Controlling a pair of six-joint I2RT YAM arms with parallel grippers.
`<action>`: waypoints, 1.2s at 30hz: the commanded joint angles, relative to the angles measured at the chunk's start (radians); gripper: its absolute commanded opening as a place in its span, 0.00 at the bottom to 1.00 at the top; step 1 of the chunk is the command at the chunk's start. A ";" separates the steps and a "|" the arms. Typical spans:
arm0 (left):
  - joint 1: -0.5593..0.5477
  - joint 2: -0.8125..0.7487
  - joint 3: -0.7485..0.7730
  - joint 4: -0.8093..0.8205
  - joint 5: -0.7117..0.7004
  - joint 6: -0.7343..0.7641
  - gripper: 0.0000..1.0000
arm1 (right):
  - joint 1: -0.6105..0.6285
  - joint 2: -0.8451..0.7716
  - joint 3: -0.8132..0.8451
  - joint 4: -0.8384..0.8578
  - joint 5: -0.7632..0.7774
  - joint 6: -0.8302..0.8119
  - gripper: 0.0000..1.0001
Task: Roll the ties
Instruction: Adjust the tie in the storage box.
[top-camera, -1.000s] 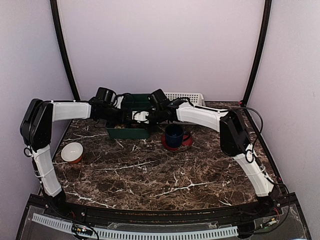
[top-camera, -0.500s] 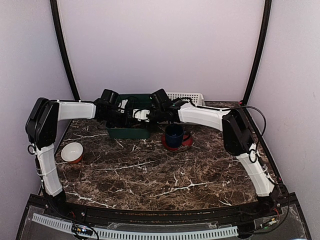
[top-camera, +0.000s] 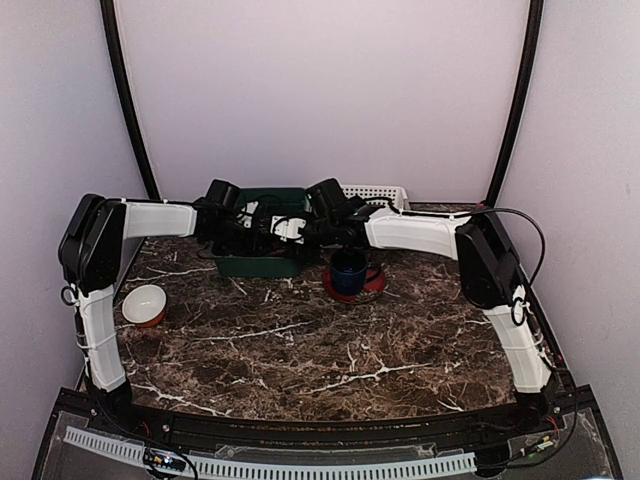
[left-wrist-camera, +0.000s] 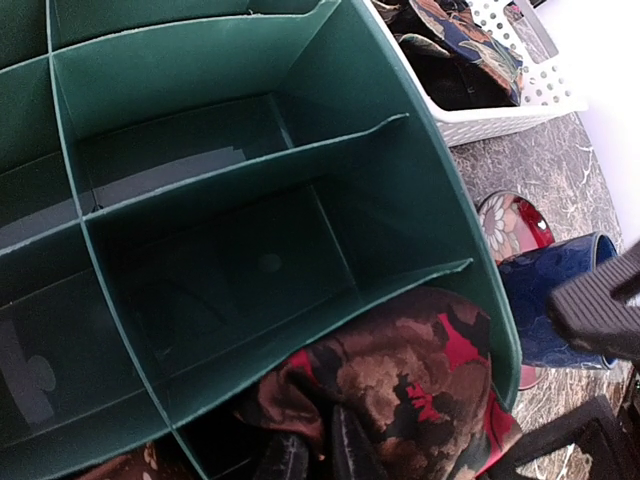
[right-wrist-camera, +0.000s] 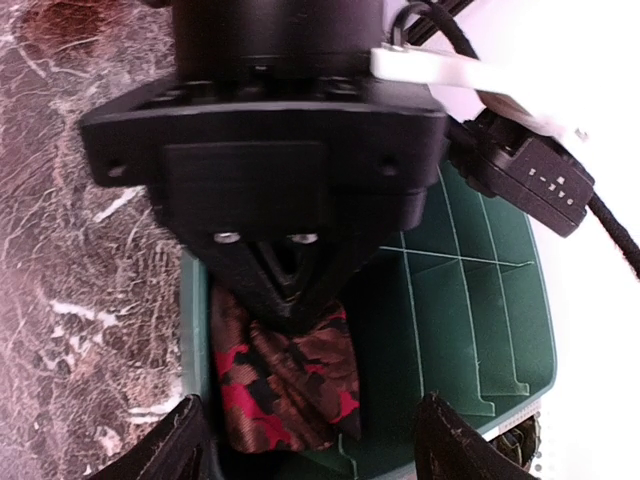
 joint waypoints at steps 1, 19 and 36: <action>-0.006 0.038 0.024 -0.063 -0.003 0.007 0.10 | 0.009 -0.072 -0.066 0.034 -0.025 0.023 0.71; -0.016 -0.032 0.121 -0.147 -0.022 0.016 0.19 | 0.008 -0.272 -0.325 0.178 -0.077 0.109 0.74; -0.023 -0.131 0.197 -0.228 -0.068 0.056 0.37 | 0.001 -0.462 -0.528 0.334 -0.058 0.233 0.75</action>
